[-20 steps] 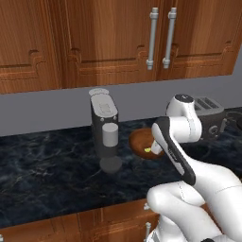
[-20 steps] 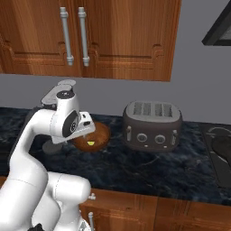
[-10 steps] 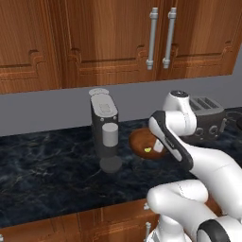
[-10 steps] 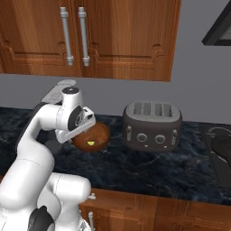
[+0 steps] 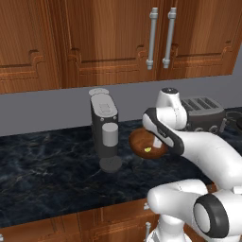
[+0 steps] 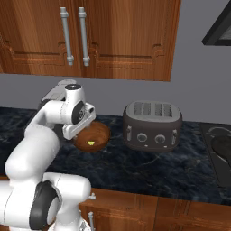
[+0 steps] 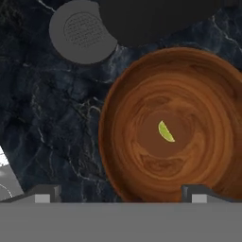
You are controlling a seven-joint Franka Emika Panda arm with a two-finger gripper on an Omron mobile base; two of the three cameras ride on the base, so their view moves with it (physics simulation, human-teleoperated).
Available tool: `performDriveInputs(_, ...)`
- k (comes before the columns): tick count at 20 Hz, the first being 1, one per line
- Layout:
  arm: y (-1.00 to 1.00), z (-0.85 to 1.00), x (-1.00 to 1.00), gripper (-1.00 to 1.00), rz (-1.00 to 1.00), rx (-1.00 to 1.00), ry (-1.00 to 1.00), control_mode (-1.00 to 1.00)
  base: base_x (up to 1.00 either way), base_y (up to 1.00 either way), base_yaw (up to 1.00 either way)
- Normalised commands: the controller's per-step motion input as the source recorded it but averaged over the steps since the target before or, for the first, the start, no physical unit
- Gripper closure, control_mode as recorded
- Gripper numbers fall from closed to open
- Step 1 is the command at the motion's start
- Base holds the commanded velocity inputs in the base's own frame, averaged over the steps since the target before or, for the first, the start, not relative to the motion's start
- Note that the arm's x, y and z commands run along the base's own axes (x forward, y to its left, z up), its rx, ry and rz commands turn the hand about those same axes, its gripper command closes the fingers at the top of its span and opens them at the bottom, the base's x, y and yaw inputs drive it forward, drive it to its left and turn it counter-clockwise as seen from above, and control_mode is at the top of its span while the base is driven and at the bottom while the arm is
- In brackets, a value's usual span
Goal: Place the chicken drumstick on the plate and place the lemon wedge on the same plate.
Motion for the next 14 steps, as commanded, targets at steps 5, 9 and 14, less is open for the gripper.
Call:
performDriveInputs(5, -0.01, -0.35, 0.37, -1.0, 0.19, -0.01, 0.02, -1.0, 0.0, 0.0, 0.0)
performDriveInputs(9, -0.16, -0.33, 0.3, -1.0, 0.23, 0.0, 0.03, -1.0, 0.0, 0.0, 0.0)
performDriveInputs(14, -0.23, -0.19, 0.22, -1.0, 0.26, 0.0, 0.03, -1.0, 0.0, 0.0, 0.0)
